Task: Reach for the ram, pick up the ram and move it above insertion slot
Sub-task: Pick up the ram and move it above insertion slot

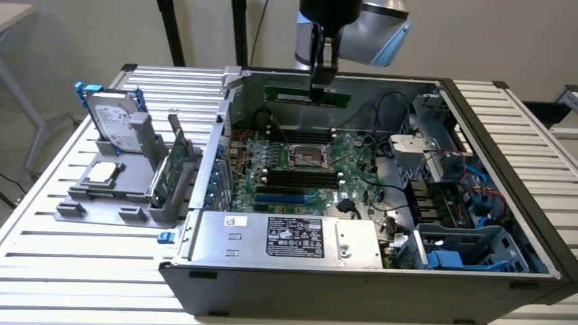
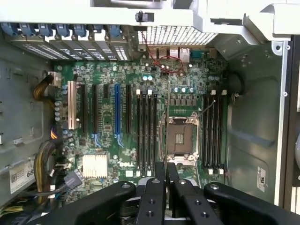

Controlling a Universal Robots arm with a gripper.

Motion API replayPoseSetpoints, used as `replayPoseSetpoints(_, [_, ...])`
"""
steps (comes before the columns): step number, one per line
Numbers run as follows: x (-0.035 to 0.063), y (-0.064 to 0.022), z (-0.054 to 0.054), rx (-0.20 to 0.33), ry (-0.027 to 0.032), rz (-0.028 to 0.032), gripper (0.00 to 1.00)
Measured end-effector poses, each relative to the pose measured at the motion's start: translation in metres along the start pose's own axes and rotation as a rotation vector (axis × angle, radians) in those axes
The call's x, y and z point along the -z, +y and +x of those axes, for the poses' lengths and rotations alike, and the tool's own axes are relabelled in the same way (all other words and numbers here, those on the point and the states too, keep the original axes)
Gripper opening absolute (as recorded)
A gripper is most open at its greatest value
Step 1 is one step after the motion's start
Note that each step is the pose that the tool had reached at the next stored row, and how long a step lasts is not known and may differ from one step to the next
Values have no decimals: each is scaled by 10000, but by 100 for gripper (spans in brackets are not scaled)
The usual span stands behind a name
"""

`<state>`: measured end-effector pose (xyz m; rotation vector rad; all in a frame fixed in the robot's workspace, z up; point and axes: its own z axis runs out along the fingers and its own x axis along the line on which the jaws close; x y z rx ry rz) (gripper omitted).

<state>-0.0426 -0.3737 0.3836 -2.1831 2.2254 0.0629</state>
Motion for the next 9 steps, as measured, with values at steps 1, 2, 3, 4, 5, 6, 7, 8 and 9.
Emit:
replayPoseSetpoints(1, [-1,-8,-20,0,0,1,13])
replayPoseSetpoints(2, [-1,-13,-26,2,2,1,13])
replayPoseSetpoints(3, [-1,-14,-26,2,2,1,13])
replayPoseSetpoints(4, [-1,-14,-26,1,1,2,13])
replayPoseSetpoints(5, [-1,-14,-26,1,0,1,13])
replayPoseSetpoints(6, [-2,-14,-26,1,0,1,13])
replayPoseSetpoints(7, [-1,-14,-26,1,0,2,13])
replayPoseSetpoints(8, [-1,-14,-26,1,0,1,13])
replayPoseSetpoints(9, [-2,-14,-26,0,0,2,13])
